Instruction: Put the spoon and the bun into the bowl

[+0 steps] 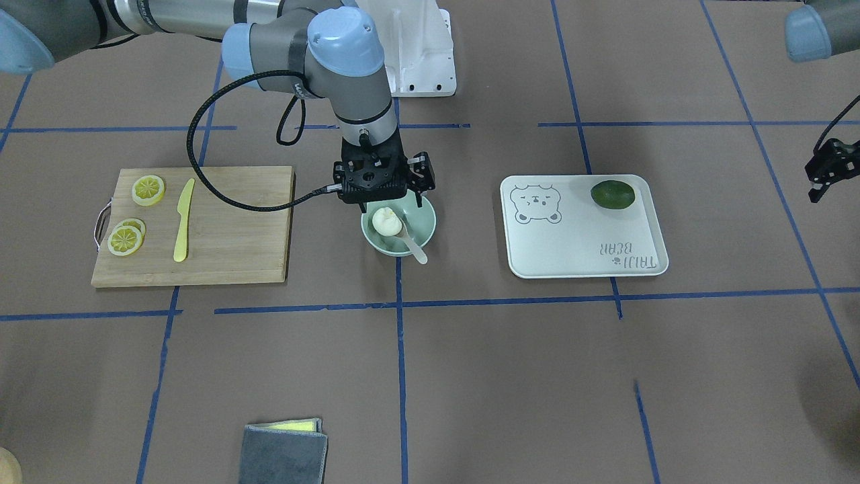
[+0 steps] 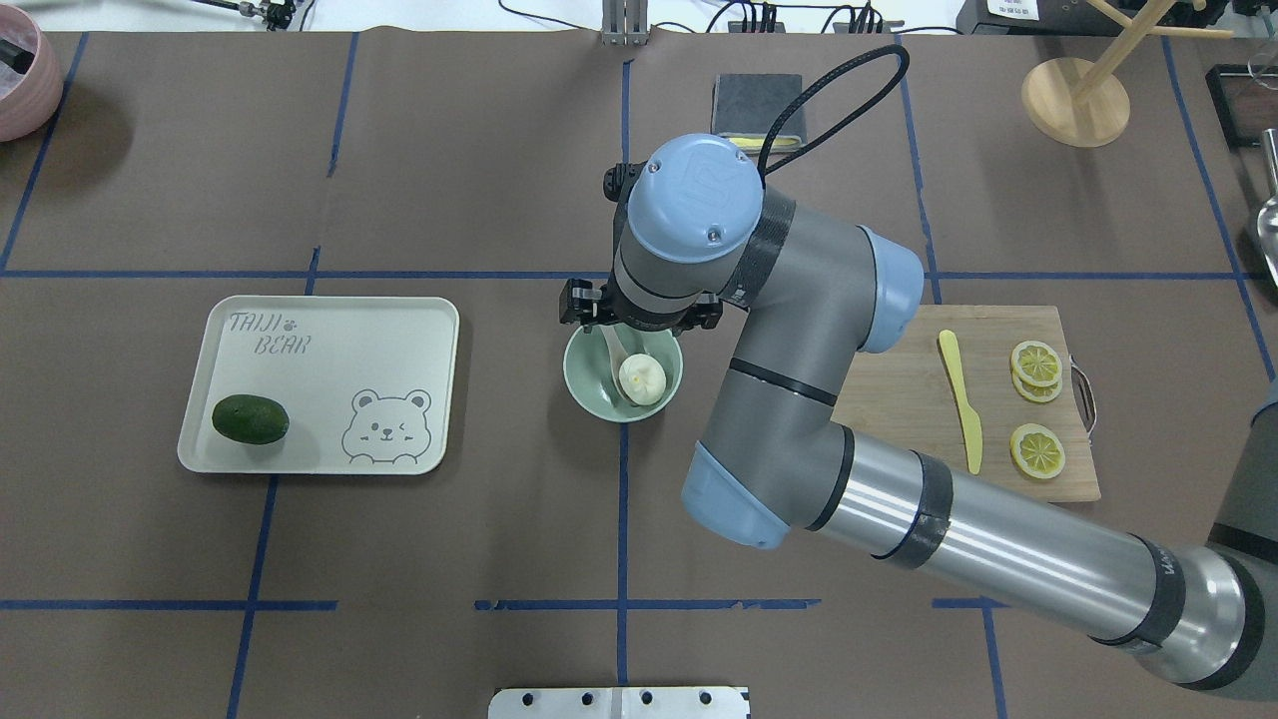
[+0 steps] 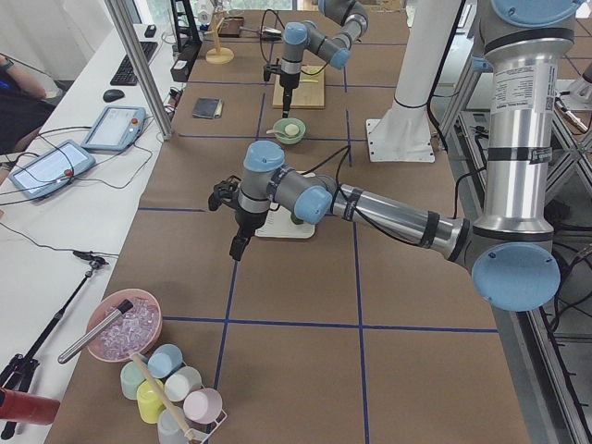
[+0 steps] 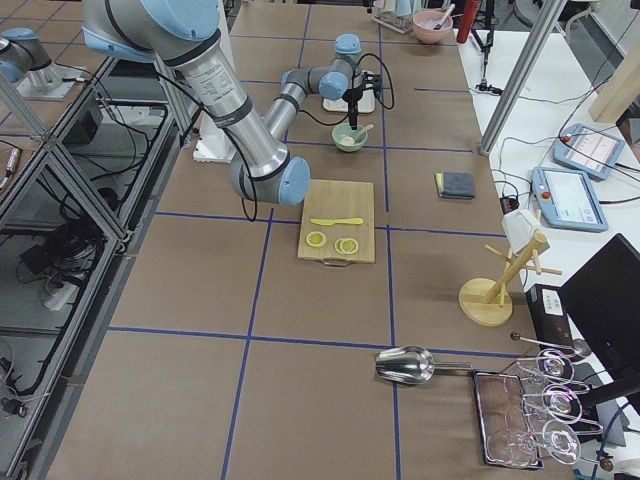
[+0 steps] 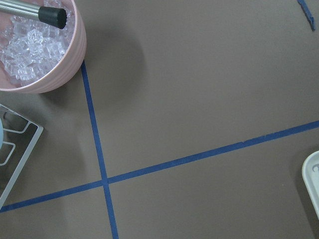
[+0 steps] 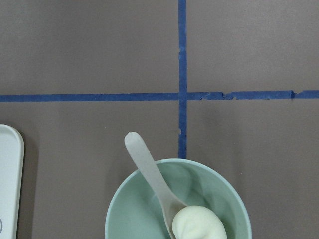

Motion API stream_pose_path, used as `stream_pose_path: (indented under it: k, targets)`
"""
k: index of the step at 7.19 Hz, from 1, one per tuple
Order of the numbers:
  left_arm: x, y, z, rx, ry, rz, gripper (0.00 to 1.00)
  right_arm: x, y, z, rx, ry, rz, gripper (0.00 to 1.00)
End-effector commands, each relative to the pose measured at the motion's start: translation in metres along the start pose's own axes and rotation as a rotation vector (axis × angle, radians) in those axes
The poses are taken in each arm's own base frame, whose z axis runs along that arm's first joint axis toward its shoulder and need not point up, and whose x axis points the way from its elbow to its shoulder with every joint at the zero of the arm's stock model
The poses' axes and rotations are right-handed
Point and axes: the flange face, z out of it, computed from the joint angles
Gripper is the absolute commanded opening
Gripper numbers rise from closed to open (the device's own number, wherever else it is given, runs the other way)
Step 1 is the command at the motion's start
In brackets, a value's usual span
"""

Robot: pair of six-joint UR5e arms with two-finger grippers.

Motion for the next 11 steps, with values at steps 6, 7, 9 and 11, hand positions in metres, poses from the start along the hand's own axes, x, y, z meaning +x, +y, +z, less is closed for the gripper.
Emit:
stream_pose_path:
  k: [6, 7, 9, 11]
  targets:
    - [-0.125, 0.047, 0.009, -0.148, 0.100, -0.007, 1.00, 0.297, -0.088, -0.119, -0.109, 0.116, -0.112, 1.00]
    - [-0.137, 0.055, 0.005, -0.180, 0.119, -0.065, 1.00, 0.360, -0.099, -0.135, -0.131, 0.107, -0.131, 1.00]
    - [-0.143, 0.064, 0.013, -0.221, 0.147, -0.113, 1.00, 0.494, -0.093, -0.162, -0.169, 0.087, -0.196, 1.00]
    - [-0.144, 0.065, 0.015, -0.224, 0.150, -0.119, 1.00, 0.591, -0.066, -0.169, -0.202, 0.102, -0.157, 1.00]
